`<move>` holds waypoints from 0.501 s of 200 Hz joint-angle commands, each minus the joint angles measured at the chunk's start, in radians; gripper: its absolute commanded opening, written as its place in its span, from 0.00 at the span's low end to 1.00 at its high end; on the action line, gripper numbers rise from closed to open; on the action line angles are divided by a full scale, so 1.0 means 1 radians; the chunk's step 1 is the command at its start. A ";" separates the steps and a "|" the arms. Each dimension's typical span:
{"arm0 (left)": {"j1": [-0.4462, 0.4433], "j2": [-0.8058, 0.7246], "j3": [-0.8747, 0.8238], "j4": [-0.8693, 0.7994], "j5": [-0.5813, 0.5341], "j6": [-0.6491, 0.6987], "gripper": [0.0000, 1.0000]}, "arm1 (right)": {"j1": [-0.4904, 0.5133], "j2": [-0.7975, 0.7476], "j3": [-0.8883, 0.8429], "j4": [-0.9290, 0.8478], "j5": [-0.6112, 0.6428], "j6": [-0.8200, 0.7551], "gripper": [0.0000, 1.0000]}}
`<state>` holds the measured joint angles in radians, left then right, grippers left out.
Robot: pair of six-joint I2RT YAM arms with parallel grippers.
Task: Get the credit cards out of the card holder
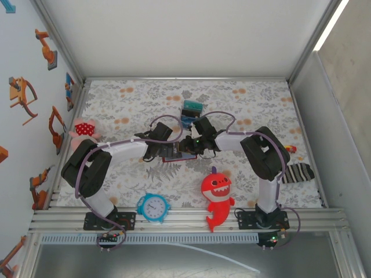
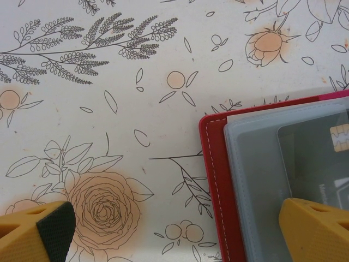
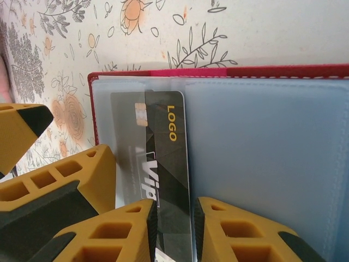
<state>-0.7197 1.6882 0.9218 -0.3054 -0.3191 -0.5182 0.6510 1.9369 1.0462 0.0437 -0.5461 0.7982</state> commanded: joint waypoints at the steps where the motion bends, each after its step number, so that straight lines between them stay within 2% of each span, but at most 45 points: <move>1: -0.004 0.028 -0.017 -0.040 -0.011 0.013 0.97 | 0.001 0.049 -0.004 -0.007 0.002 0.019 0.25; 61: -0.010 0.044 -0.020 -0.052 -0.006 0.005 0.97 | 0.004 0.051 -0.029 0.109 -0.061 0.070 0.24; 100: -0.010 0.034 -0.030 -0.060 -0.016 0.003 0.97 | 0.002 0.034 -0.047 0.140 -0.065 0.073 0.19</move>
<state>-0.7216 1.6920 0.9218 -0.3019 -0.3222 -0.5190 0.6510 1.9614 1.0286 0.1524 -0.5983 0.8570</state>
